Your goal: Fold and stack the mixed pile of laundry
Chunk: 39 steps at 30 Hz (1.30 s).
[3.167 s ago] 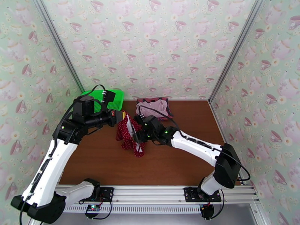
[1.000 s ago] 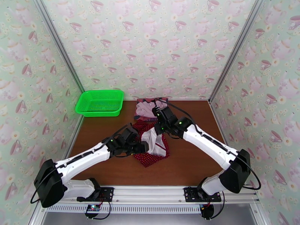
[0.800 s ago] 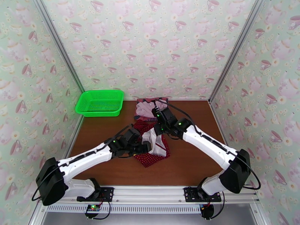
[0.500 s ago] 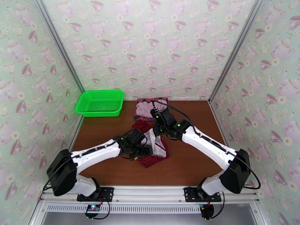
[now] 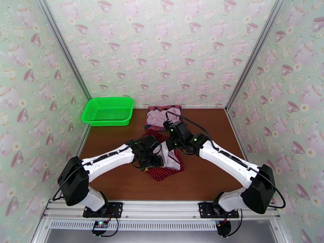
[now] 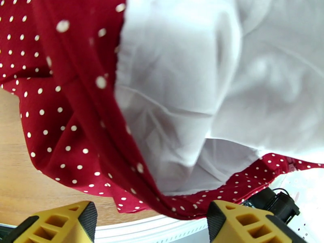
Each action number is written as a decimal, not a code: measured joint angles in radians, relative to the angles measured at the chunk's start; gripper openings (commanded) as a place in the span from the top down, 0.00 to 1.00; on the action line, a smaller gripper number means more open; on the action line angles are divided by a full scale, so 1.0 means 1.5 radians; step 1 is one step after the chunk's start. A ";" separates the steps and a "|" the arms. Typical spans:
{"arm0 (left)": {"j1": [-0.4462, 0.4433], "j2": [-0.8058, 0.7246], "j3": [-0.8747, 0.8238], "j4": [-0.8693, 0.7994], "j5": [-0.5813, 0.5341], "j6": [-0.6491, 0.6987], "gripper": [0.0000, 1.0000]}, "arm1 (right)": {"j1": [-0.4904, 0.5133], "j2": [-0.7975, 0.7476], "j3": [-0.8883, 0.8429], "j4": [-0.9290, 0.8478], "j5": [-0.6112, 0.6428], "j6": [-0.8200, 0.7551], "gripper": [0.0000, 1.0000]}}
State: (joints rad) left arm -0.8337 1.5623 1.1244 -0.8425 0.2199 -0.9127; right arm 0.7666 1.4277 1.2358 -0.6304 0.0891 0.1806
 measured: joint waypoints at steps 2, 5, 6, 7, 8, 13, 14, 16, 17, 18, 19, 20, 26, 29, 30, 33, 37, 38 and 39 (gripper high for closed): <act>0.000 0.000 -0.006 0.000 0.000 0.000 0.21 | 0.000 -0.007 -0.003 0.002 -0.001 0.000 1.00; 0.000 0.004 -0.007 0.003 0.000 0.000 0.21 | 0.000 -0.017 -0.006 0.003 -0.001 0.000 1.00; 0.000 0.006 -0.007 0.006 0.000 0.000 0.21 | 0.000 -0.020 -0.006 0.004 -0.001 0.001 1.00; 0.000 0.008 -0.007 0.007 0.000 0.000 0.21 | 0.000 -0.023 -0.008 0.004 -0.001 0.002 1.00; 0.000 0.011 -0.007 0.009 0.000 0.000 0.21 | 0.001 -0.025 -0.009 0.004 -0.001 0.003 1.00; 0.000 0.016 -0.007 0.011 -0.019 0.004 0.13 | 0.004 -0.028 -0.017 0.004 -0.001 0.007 1.00; 0.000 0.016 -0.007 0.011 -0.026 0.004 0.11 | 0.005 -0.028 -0.017 0.004 -0.001 0.007 1.00; 0.000 0.016 -0.007 0.011 -0.041 0.003 0.11 | 0.005 -0.028 -0.018 0.004 -0.001 0.010 1.00; 0.000 0.016 -0.007 0.012 -0.049 0.003 0.12 | 0.005 -0.028 -0.019 0.004 -0.001 0.012 1.00; 0.000 0.016 -0.007 0.014 -0.053 0.003 0.14 | 0.005 -0.028 -0.019 0.004 -0.001 0.012 1.00; 0.000 0.016 -0.008 0.019 -0.056 0.002 0.16 | 0.006 -0.028 -0.019 0.004 -0.002 0.012 1.00; 0.000 0.016 -0.012 0.026 -0.059 0.002 0.19 | 0.008 -0.028 -0.020 0.004 -0.003 0.012 1.00; 0.000 0.016 -0.039 0.052 -0.067 -0.004 0.43 | 0.018 -0.028 -0.022 0.004 -0.005 0.015 1.00; -0.001 0.016 -0.042 0.054 -0.074 -0.008 0.67 | 0.018 -0.028 -0.022 0.004 -0.005 0.017 1.00; -0.001 0.015 -0.043 0.053 -0.078 -0.007 0.74 | 0.018 -0.028 -0.022 0.004 -0.005 0.017 1.00; -0.001 0.002 -0.043 0.048 -0.091 -0.009 0.93 | 0.018 -0.028 -0.022 0.004 -0.005 0.017 1.00; -0.001 -0.034 -0.043 0.031 -0.116 -0.010 1.00 | 0.019 -0.029 -0.022 0.004 0.002 0.017 1.00; -0.001 -0.047 -0.043 0.025 -0.123 -0.008 1.00 | 0.020 -0.030 -0.022 0.003 0.007 0.017 1.00; -0.001 -0.059 -0.043 0.019 -0.129 -0.008 1.00 | 0.020 -0.032 -0.022 0.003 0.012 0.017 1.00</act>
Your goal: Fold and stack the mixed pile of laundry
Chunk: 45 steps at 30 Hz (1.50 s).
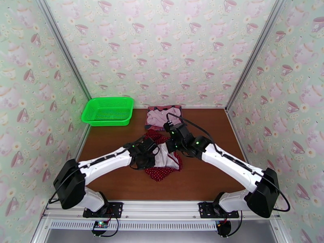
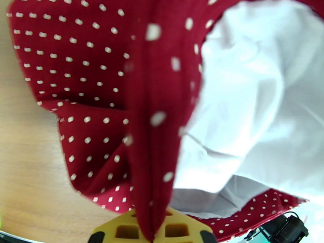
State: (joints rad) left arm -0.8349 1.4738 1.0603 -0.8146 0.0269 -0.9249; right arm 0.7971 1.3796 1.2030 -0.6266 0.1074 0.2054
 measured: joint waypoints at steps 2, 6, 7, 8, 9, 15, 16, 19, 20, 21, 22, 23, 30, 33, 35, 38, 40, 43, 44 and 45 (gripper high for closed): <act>0.000 -0.037 0.005 -0.025 -0.016 0.002 1.00 | -0.001 -0.010 0.002 -0.009 0.016 -0.003 1.00; 0.007 -0.132 0.092 -0.120 -0.058 0.030 1.00 | -0.018 -0.030 0.065 -0.073 0.050 -0.025 1.00; 0.014 -0.159 0.141 -0.148 -0.068 0.045 1.00 | -0.026 -0.037 0.096 -0.091 0.062 -0.033 1.00; 0.024 -0.181 0.194 -0.173 -0.078 0.062 1.00 | -0.036 -0.043 0.129 -0.107 0.073 -0.041 1.00; 0.039 -0.204 0.258 -0.195 -0.087 0.082 1.00 | -0.047 -0.051 0.167 -0.123 0.087 -0.049 1.00; 0.097 -0.254 0.579 -0.296 -0.077 0.209 1.00 | -0.078 -0.082 0.371 -0.196 0.156 -0.096 1.00; 0.097 -0.250 0.608 -0.304 -0.061 0.225 1.00 | -0.077 -0.081 0.399 -0.208 0.157 -0.105 1.00; 0.098 -0.229 0.630 -0.310 0.006 0.260 1.00 | -0.096 -0.070 0.469 -0.261 0.181 -0.133 1.00; 0.098 -0.220 0.619 -0.307 0.031 0.265 1.00 | -0.108 -0.064 0.487 -0.277 0.192 -0.144 1.00; 0.097 -0.212 0.597 -0.297 0.060 0.268 1.00 | -0.126 -0.056 0.508 -0.297 0.209 -0.158 1.00; 0.097 -0.207 0.566 -0.280 0.089 0.268 1.00 | -0.143 -0.047 0.527 -0.314 0.230 -0.174 1.00; 0.094 -0.200 0.533 -0.261 0.114 0.265 1.00 | -0.157 -0.040 0.541 -0.328 0.244 -0.189 1.00; 0.021 -0.211 0.271 -0.045 0.237 0.162 1.00 | -0.234 0.023 0.595 -0.374 0.331 -0.334 1.00; 0.003 -0.263 0.169 0.049 0.245 0.096 1.00 | -0.235 0.083 0.624 -0.376 0.327 -0.381 1.00; -0.001 -0.315 0.100 0.110 0.242 0.050 1.00 | -0.231 0.144 0.659 -0.377 0.306 -0.398 1.00; -0.001 -0.402 -0.009 0.184 0.216 -0.020 1.00 | -0.201 0.264 0.725 -0.380 0.274 -0.425 1.00; -0.001 -0.455 -0.079 0.206 0.190 -0.059 1.00 | -0.170 0.356 0.776 -0.377 0.261 -0.444 1.00; 0.002 -0.529 -0.178 0.203 0.134 -0.108 1.00 | -0.110 0.529 0.898 -0.373 0.249 -0.462 1.00; 0.002 -0.553 -0.204 0.188 0.112 -0.121 1.00 | -0.092 0.584 0.936 -0.369 0.246 -0.462 1.00; 0.002 -0.575 -0.224 0.169 0.092 -0.132 1.00 | -0.076 0.627 0.962 -0.368 0.244 -0.461 1.00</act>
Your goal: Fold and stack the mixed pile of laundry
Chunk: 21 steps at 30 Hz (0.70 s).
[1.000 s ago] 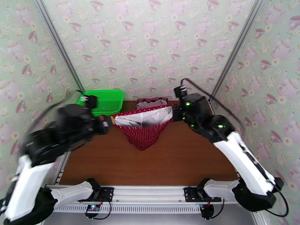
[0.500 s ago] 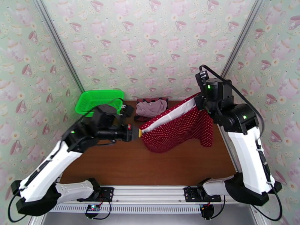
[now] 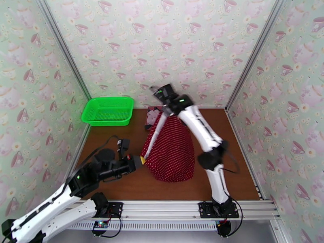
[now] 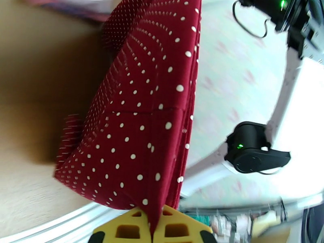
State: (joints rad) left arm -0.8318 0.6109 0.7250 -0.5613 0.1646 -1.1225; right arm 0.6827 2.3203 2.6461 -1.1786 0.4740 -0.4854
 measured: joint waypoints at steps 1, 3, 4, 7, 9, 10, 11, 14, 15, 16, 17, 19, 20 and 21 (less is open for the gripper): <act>0.000 -0.015 -0.009 -0.019 -0.014 -0.005 1.00 | 0.012 0.031 0.013 0.001 -0.002 0.004 1.00; 0.000 -0.035 -0.011 -0.054 -0.037 -0.013 1.00 | 0.026 0.062 0.012 -0.002 -0.006 0.021 1.00; 0.000 -0.035 -0.008 -0.062 -0.042 -0.014 1.00 | 0.026 0.063 0.005 -0.001 -0.009 0.031 1.00; -0.001 0.005 0.037 -0.078 -0.048 -0.008 1.00 | 0.012 0.002 -0.071 0.018 -0.012 0.070 1.00; -0.018 0.065 0.087 -0.072 -0.044 0.000 1.00 | -0.012 -0.096 -0.180 0.055 -0.011 0.094 1.00; -0.035 0.093 0.111 -0.062 -0.041 0.004 1.00 | -0.027 -0.144 -0.225 0.068 -0.010 0.100 1.00; -0.058 0.130 0.139 -0.052 -0.041 0.008 1.00 | -0.050 -0.211 -0.286 0.090 -0.010 0.107 1.00; -0.133 0.248 0.237 -0.015 -0.043 0.028 1.00 | -0.123 -0.384 -0.398 0.130 -0.010 0.112 1.00; -0.155 0.286 0.270 -0.002 -0.044 0.034 1.00 | -0.148 -0.434 -0.423 0.140 -0.009 0.111 1.00; -0.180 0.332 0.309 0.018 -0.043 0.040 1.00 | -0.181 -0.490 -0.449 0.154 -0.008 0.108 1.00; -0.202 0.377 0.346 0.036 -0.042 0.046 1.00 | -0.215 -0.538 -0.469 0.167 -0.007 0.101 1.00; -0.235 0.460 0.417 0.064 -0.035 0.056 1.00 | -0.282 -0.607 -0.491 0.184 -0.007 0.086 1.00; -0.250 0.507 0.459 0.077 -0.028 0.061 1.00 | -0.319 -0.635 -0.496 0.192 -0.007 0.075 1.00; -0.262 0.549 0.497 0.088 -0.021 0.065 1.00 | -0.345 -0.650 -0.497 0.199 -0.005 0.067 1.00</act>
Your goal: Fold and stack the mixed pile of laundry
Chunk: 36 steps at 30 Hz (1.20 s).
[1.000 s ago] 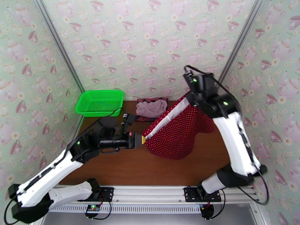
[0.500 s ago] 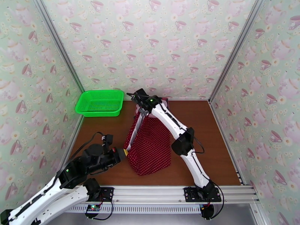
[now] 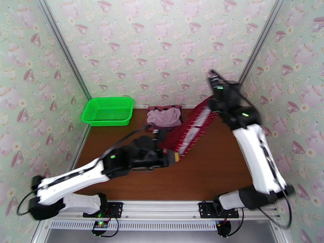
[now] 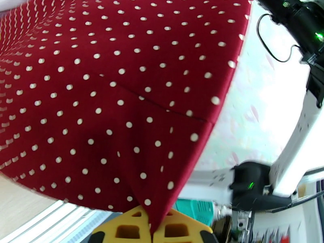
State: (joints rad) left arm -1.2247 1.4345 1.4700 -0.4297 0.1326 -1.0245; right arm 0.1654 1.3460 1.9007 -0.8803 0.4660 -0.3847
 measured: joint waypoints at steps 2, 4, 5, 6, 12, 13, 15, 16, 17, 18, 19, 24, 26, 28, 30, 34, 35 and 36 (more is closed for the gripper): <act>-0.023 0.085 0.079 0.017 0.021 0.009 1.00 | -0.046 -0.021 0.000 0.016 0.001 -0.023 1.00; -0.039 0.147 0.139 0.023 0.040 0.015 1.00 | -0.065 -0.022 0.007 0.027 0.000 -0.048 1.00; -0.046 0.169 0.161 0.024 0.048 0.018 1.00 | -0.068 -0.014 0.018 0.026 -0.003 -0.061 1.00; -0.051 0.183 0.173 0.027 0.053 0.021 1.00 | -0.069 -0.002 0.031 0.024 -0.007 -0.069 1.00; -0.038 0.129 0.105 0.070 0.033 0.025 1.00 | -0.024 0.093 0.113 -0.001 -0.058 -0.096 1.00; -0.032 0.101 0.066 0.083 0.026 0.023 1.00 | 0.003 0.109 0.113 0.000 -0.057 -0.105 1.00; -0.014 0.034 -0.035 0.108 0.009 0.013 1.00 | 0.065 0.148 0.109 0.005 -0.051 -0.122 1.00; -0.003 -0.003 -0.092 0.120 -0.001 0.005 1.00 | 0.104 0.176 0.105 0.013 -0.049 -0.129 1.00; 0.008 -0.037 -0.151 0.134 -0.013 -0.002 1.00 | 0.139 0.208 0.098 0.023 -0.046 -0.133 1.00; 0.017 -0.064 -0.199 0.145 -0.023 -0.009 1.00 | 0.168 0.240 0.093 0.032 -0.045 -0.135 1.00; 0.028 -0.096 -0.262 0.159 -0.037 -0.019 1.00 | 0.200 0.281 0.088 0.043 -0.044 -0.135 1.00; 0.074 -0.224 -0.573 0.213 -0.104 -0.088 1.00 | 0.325 0.527 0.110 0.077 -0.044 -0.108 1.00; 0.083 -0.279 -0.690 0.222 -0.129 -0.123 1.00 | 0.371 0.646 0.166 0.076 -0.046 -0.087 1.00; 0.086 -0.364 -0.801 0.211 -0.155 -0.165 1.00 | 0.414 0.753 0.239 0.071 -0.048 -0.069 0.97; 0.085 -0.451 -0.865 0.179 -0.169 -0.195 1.00 | 0.448 0.829 0.309 0.069 -0.052 -0.050 0.78; 0.081 -0.687 -0.911 0.059 -0.188 -0.253 1.00 | 0.488 0.888 0.392 0.077 -0.054 -0.004 0.38; 0.081 -0.746 -0.907 0.039 -0.193 -0.263 1.00 | 0.490 0.887 0.401 0.079 -0.056 0.007 0.34; 0.081 -0.816 -0.903 0.017 -0.199 -0.277 1.00 | 0.490 0.883 0.407 0.086 -0.059 0.018 0.32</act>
State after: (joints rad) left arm -1.1038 0.2104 0.1162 -0.4046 -0.1658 -1.4395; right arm 0.9009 2.6705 2.5118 -0.7509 0.3779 -0.3576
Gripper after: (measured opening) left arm 0.052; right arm 0.627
